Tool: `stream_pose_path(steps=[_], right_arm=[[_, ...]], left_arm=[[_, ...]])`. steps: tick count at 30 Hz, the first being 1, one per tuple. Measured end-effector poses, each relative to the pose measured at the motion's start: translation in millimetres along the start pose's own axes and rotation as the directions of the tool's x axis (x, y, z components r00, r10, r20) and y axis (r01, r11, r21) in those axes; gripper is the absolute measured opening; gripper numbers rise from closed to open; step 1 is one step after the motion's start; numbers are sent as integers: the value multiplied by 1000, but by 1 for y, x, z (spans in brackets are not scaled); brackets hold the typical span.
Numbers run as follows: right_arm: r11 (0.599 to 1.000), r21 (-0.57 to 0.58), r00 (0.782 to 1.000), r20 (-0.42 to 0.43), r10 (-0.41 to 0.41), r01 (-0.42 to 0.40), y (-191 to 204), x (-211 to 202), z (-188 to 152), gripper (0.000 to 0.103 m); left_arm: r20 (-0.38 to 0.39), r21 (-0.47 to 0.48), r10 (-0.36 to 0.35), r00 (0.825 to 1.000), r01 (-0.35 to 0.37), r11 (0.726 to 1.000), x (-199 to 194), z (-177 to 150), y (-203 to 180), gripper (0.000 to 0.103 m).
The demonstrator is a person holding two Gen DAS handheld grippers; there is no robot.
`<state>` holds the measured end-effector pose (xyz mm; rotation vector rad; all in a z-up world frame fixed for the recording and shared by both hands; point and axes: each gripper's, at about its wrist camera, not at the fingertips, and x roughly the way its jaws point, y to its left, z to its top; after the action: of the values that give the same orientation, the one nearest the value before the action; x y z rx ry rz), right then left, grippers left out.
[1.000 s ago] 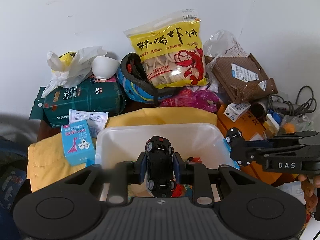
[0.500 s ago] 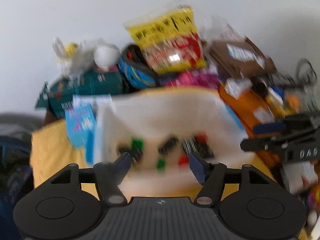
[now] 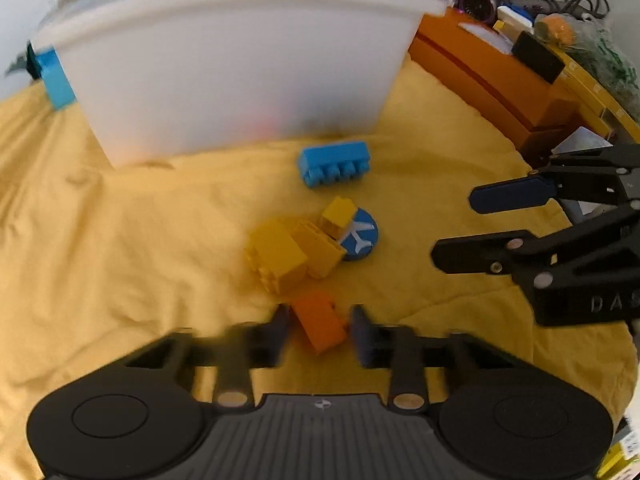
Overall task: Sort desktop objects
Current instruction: 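Grasp the orange brick with the left tool while the right tool grasps the blue airplane disc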
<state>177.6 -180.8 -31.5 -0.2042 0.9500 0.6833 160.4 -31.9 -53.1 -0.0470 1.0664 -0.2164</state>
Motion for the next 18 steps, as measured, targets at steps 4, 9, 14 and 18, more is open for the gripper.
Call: stream_pose_path(steps=[4, 9, 14, 18], right_arm=[[999, -43, 1000, 13, 13, -12, 8, 14, 2, 61], [995, -96, 1000, -3, -12, 11, 21, 41, 3, 60], [988, -150, 1000, 14, -26, 28, 30, 52, 6, 49], [982, -189, 1000, -5, 5, -6, 32, 46, 8, 41]], left_arm=[[25, 14, 12, 1000, -13, 1000, -13, -6, 10, 32], [48, -66, 47, 998, -43, 997, -36, -17, 41, 32], [68, -121, 58, 996, -50, 991, -47, -22, 55, 32], [77, -137, 54, 996, -43, 990, -49, -24, 57, 32]])
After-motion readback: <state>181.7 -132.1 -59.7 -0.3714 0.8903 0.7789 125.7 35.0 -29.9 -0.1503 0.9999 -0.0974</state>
